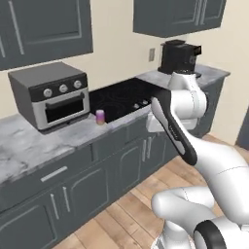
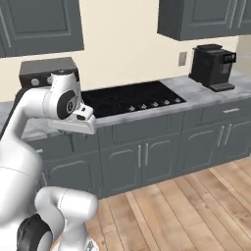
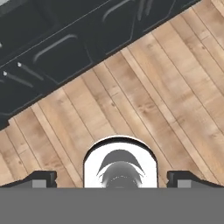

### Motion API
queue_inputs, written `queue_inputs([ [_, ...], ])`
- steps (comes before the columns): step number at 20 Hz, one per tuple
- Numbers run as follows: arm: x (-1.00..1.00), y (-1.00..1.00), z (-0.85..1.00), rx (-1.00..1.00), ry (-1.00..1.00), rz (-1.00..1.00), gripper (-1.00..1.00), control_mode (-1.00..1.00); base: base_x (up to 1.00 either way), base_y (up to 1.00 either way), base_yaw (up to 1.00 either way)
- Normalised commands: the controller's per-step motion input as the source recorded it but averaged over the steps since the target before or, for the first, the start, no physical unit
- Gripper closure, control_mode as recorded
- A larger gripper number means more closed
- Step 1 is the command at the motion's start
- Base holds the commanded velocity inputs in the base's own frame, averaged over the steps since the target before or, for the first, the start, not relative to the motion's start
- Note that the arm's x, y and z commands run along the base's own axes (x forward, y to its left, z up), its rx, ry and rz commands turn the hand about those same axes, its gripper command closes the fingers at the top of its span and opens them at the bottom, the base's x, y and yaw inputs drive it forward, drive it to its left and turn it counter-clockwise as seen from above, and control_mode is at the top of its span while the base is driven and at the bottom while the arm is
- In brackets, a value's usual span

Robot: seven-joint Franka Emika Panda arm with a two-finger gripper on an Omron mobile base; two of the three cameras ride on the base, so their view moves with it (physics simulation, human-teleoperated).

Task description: Four empty soda cans are scattered around the kitchen. Gather all the cans and cluster them next to the stove for recycling.

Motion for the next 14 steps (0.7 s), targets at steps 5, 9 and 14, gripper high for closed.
queue_inputs([
  [5, 0.0, 0.0, 0.0, 0.0, 0.0, 0.0, -1.0, 1.0, 0.0, -0.23, -0.44],
  [9, 0.0, 0.0, 0.0, 0.0, 0.0, 0.0, -1.0, 1.0, 0.0, -0.19, -0.43],
  [14, 0.0, 0.0, 0.0, 0.0, 0.0, 0.0, -1.0, 1.0, 0.0, -0.28, -0.42],
])
